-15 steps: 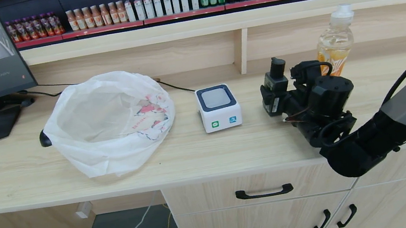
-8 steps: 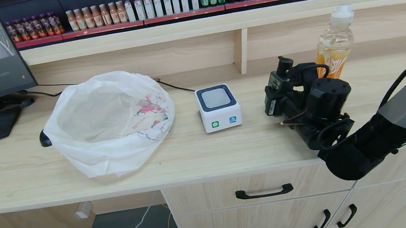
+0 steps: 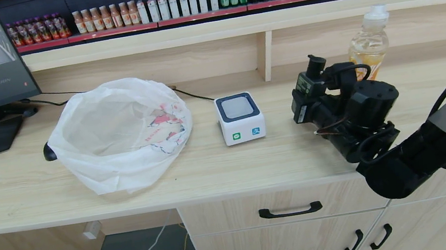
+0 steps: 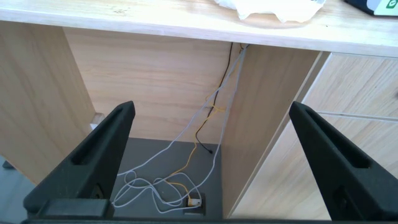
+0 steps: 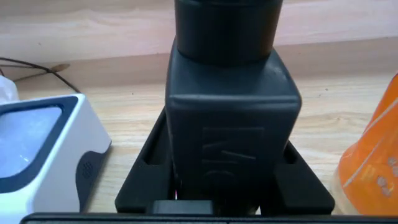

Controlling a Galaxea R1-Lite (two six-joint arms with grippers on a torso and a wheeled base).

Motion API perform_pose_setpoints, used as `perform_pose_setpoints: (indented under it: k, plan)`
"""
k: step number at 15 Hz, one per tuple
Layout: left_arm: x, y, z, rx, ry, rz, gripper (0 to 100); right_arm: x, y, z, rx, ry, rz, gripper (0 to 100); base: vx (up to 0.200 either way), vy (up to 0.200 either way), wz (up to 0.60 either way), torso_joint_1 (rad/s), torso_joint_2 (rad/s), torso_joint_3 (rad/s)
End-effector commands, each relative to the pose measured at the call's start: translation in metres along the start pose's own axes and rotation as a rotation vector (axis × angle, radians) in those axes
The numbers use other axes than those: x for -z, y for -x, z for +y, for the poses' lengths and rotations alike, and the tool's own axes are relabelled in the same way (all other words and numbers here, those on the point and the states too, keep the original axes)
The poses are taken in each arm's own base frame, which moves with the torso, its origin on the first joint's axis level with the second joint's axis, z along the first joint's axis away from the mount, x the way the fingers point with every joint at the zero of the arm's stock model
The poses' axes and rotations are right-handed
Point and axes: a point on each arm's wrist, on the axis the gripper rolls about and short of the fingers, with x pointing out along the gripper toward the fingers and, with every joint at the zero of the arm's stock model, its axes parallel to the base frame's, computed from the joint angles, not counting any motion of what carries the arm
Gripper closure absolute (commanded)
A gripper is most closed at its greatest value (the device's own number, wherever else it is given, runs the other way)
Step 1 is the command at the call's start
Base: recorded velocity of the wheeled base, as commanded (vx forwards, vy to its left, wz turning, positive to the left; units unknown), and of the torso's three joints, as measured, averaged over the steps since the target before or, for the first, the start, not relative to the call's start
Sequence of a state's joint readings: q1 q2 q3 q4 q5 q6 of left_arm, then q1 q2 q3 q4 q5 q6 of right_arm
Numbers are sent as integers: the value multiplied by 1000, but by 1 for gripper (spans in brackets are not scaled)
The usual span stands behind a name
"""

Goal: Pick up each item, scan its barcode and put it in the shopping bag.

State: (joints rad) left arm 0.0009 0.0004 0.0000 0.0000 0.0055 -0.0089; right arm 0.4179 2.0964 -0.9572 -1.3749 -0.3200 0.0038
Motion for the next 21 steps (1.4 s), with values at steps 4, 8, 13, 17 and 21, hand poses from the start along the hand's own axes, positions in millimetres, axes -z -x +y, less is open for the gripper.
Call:
perform_pose_setpoints:
  k: [4, 8, 13, 17, 21]
  plan:
    - [0, 0, 0, -1, 0, 0, 0, -27, 26, -1, -30, -16, -98, 100, 0, 0, 0, 0, 0, 0]
    - [0, 0, 0, -1, 0, 0, 0, -53, 43, 5, -61, -40, -138, 100, 0, 0, 0, 0, 0, 0]
    - [0, 0, 0, -1, 0, 0, 0, -71, 85, 2, -101, -48, -119, 100, 0, 0, 0, 0, 0, 0]
    - [0, 0, 0, -1, 0, 0, 0, -74, 117, 0, -143, -48, -86, 100, 0, 0, 0, 0, 0, 0]
    - [0, 0, 0, -1, 0, 0, 0, -80, 135, 7, -189, -67, -89, 100, 0, 0, 0, 0, 0, 0]
